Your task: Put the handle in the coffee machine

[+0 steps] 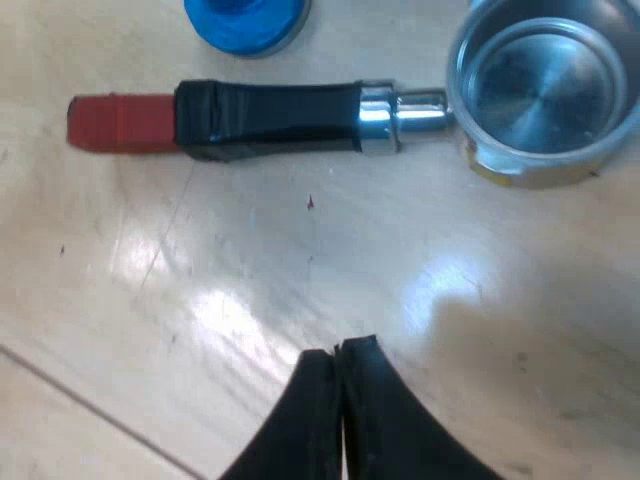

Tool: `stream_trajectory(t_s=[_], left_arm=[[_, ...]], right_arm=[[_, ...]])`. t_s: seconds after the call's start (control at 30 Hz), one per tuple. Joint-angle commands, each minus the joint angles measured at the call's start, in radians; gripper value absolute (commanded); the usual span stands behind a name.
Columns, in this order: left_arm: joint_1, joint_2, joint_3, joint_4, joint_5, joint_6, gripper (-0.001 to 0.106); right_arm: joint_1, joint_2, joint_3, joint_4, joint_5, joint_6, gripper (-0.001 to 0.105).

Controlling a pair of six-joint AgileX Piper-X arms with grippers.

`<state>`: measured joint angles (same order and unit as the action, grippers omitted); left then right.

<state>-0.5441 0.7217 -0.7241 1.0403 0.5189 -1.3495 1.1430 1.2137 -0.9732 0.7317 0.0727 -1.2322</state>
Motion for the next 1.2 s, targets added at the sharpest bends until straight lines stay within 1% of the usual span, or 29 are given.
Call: stream_trajectory(t_s=[0.03, 0.1, 0.23, 0.27, 0.3, 0.33, 0.37, 0.43, 0.47, 0.5, 0.53, 0.57, 0.6, 0.8, 0.97, 1.07, 1.2], left_arm=[[0.001, -0.012, -0.007, -0.031, -0.066, -0.023, 0.075], [0.001, -0.020, -0.007, -0.037, -0.091, -0.021, 0.075], [0.001, -0.065, -0.007, -0.037, -0.092, -0.021, 0.075], [0.001, -0.078, -0.007, -0.037, -0.092, -0.021, 0.075], [0.001, -0.094, -0.007, -0.037, -0.092, -0.021, 0.075], [0.001, -0.114, -0.007, -0.037, -0.092, -0.021, 0.075], [0.001, -0.121, -0.007, -0.033, -0.092, -0.021, 0.075], [0.001, -0.160, -0.007, -0.017, -0.092, -0.021, 0.075], [0.001, -0.169, -0.007, -0.012, -0.092, -0.021, 0.075], [0.001, -0.179, -0.007, -0.004, -0.092, -0.021, 0.075], [0.001, -0.202, -0.007, 0.007, -0.092, -0.021, 0.075], [0.001, -0.208, -0.007, 0.009, -0.092, -0.021, 0.075], [0.001, -0.234, -0.007, 0.017, -0.092, -0.021, 0.075], [0.001, -0.302, -0.007, 0.017, -0.092, -0.021, 0.075], [0.001, -0.305, -0.007, 0.017, -0.092, -0.023, 0.075], [0.001, -0.305, -0.007, 0.017, -0.089, -0.023, 0.075], [0.001, -0.305, -0.007, 0.017, -0.089, -0.023, 0.075]], right_arm=[[0.000, -0.032, -0.055, 0.102, 0.026, -0.027, 0.000], [0.000, -0.040, -0.093, 0.152, 0.048, -0.027, 0.000], [0.000, -0.042, -0.165, 0.192, 0.086, -0.038, 0.000], [0.000, -0.042, -0.175, 0.193, 0.088, -0.049, 0.002], [0.000, -0.042, -0.186, 0.193, 0.090, -0.069, 0.007], [0.000, -0.042, -0.196, 0.193, 0.101, -0.088, 0.015], [0.000, -0.042, -0.200, 0.193, 0.104, -0.091, 0.021], [0.000, -0.042, -0.210, 0.193, 0.106, -0.092, 0.046], [0.000, -0.042, -0.211, 0.193, 0.106, -0.092, 0.055], [0.000, -0.042, -0.211, 0.190, 0.106, -0.092, 0.058], [0.000, -0.042, -0.211, 0.189, 0.104, -0.092, 0.068], [0.000, -0.042, -0.211, 0.189, 0.104, -0.092, 0.068], [0.000, -0.042, -0.211, 0.189, 0.111, -0.096, 0.081], [0.000, -0.028, -0.211, 0.186, 0.111, -0.096, 0.080], [-0.013, 0.023, -0.211, 0.186, 0.102, -0.099, 0.080], [-0.050, 0.069, -0.211, 0.186, 0.098, -0.099, 0.080], [-0.119, 0.119, -0.211, 0.162, 0.022, -0.099, 0.080]])
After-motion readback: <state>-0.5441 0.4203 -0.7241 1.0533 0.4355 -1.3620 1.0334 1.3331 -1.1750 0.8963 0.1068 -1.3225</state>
